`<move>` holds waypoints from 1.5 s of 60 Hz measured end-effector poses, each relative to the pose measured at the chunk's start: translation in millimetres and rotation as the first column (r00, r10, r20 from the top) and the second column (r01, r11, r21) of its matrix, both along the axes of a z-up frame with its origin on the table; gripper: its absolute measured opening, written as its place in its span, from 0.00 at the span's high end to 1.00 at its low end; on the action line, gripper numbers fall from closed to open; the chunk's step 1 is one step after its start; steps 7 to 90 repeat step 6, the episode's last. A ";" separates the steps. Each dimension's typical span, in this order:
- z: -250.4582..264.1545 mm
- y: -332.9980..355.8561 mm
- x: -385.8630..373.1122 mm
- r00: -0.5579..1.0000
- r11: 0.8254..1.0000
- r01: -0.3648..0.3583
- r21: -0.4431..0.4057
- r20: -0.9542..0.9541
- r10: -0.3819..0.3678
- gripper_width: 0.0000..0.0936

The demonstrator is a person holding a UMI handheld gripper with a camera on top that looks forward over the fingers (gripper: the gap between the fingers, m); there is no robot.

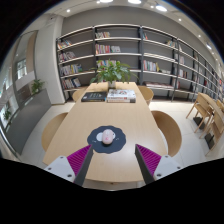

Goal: Arrange mouse

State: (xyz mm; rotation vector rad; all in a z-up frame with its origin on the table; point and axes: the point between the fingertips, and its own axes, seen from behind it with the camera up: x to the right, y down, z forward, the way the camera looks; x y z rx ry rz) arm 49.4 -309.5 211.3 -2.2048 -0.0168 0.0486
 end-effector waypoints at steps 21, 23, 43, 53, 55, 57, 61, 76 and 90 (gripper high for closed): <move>-3.8 -0.2 0.4 1.000 1.000 -0.001 0.001 -0.005 0.001 0.09; -3.8 -0.2 0.4 1.000 1.000 -0.001 0.001 -0.005 0.001 0.09; -3.8 -0.2 0.4 1.000 1.000 -0.001 0.001 -0.005 0.001 0.09; -3.8 -0.2 0.4 1.000 1.000 -0.001 0.001 -0.005 0.001 0.09; -3.8 -0.2 0.4 1.000 1.000 -0.001 0.001 -0.005 0.001 0.09; -3.8 -0.2 0.4 1.000 1.000 -0.001 0.001 -0.005 0.001 0.09; -3.8 -0.2 0.4 1.000 1.000 -0.001 0.001 -0.005 0.001 0.09; -3.8 -0.2 0.4 1.000 1.000 -0.001 0.001 -0.005 0.001 0.09; -3.8 -0.2 0.4 1.000 1.000 -0.001 0.001 -0.005 0.001 0.09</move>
